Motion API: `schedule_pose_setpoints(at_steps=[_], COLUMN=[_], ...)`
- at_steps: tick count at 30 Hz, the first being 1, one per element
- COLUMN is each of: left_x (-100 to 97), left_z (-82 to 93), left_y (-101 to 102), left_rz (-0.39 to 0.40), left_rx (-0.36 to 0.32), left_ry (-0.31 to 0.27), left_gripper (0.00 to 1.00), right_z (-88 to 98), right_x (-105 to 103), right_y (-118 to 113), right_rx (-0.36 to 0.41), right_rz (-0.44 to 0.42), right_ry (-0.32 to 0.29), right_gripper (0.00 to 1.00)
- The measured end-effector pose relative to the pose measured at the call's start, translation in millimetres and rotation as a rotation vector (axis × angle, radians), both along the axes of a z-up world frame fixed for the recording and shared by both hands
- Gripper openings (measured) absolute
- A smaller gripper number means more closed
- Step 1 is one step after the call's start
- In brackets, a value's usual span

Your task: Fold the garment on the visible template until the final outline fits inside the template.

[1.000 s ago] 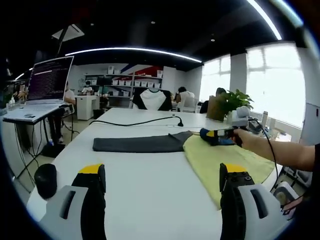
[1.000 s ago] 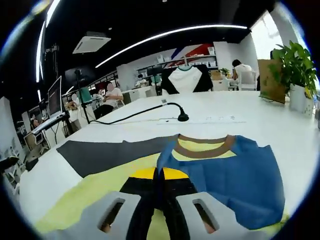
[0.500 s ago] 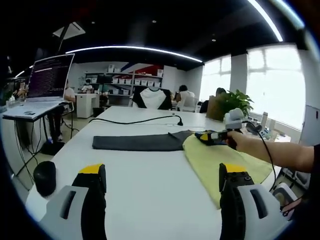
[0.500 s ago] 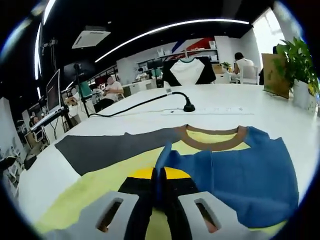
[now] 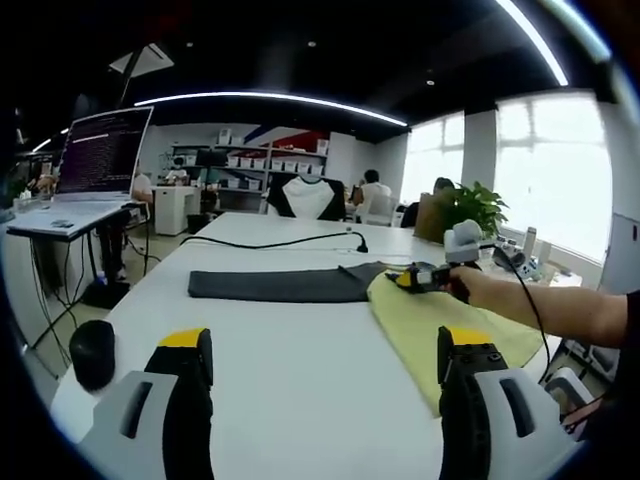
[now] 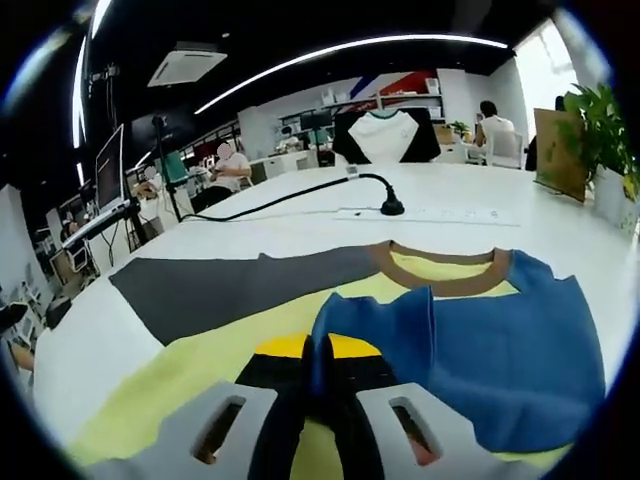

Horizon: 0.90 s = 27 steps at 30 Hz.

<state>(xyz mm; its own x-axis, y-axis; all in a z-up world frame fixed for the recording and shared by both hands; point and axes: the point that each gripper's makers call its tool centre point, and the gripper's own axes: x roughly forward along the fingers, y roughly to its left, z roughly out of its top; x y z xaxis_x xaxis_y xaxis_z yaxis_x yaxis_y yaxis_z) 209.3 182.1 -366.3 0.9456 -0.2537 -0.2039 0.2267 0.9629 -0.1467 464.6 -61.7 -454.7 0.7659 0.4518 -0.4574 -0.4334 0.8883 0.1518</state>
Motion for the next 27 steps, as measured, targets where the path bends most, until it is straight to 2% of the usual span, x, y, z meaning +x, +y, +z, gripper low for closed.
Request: schedule_pose_setpoints(at_steps=[4,9,10,12,14,18,20,25,27], left_x=[-0.4,0.0,0.1,0.5,0.6,-0.1,-0.2,-0.5,-0.4], left_z=[-0.9,-2.0,-2.1,-2.5,-3.1,-2.6,-2.5,-3.2,-3.1], left_y=[-1,-2,-3,-4,-5,-7,-7,-7,-7], left_rz=[0.001,-0.001,-0.001,-0.005,-0.007,-0.012,-0.014,-0.015,-0.016], left_rx=[-0.001,0.0,0.001,0.001,0.002,0.001,0.003,0.003,0.003], left_ry=[0.003,0.006,0.006,0.007,0.009,0.008,0.007,0.01,0.01], left_gripper=[0.98,0.98,0.98,0.98,0.98,0.98,0.98,0.98,0.98], right_z=[-1.3,3.6,14.4,26.1,37.8,56.8,60.1,55.8,50.1], right_x=[-11,-15,-15,-21,-20,-8,-5,-2,0], right_y=[0,1,1,2,-3,-26,-36,-57,-66], right_rx=[-0.053,-0.1,-0.05,-0.013,0.001,-0.078,-0.105,-0.162,-0.173], right_rz=[0.038,0.109,0.095,0.108,0.101,0.065,0.058,0.042,0.028], right_ry=[-0.019,-0.008,-0.026,-0.047,-0.058,-0.12,-0.125,-0.118,-0.101], right_gripper=[0.03,0.06,0.07,0.07,0.09,0.15,0.16,0.17,0.21])
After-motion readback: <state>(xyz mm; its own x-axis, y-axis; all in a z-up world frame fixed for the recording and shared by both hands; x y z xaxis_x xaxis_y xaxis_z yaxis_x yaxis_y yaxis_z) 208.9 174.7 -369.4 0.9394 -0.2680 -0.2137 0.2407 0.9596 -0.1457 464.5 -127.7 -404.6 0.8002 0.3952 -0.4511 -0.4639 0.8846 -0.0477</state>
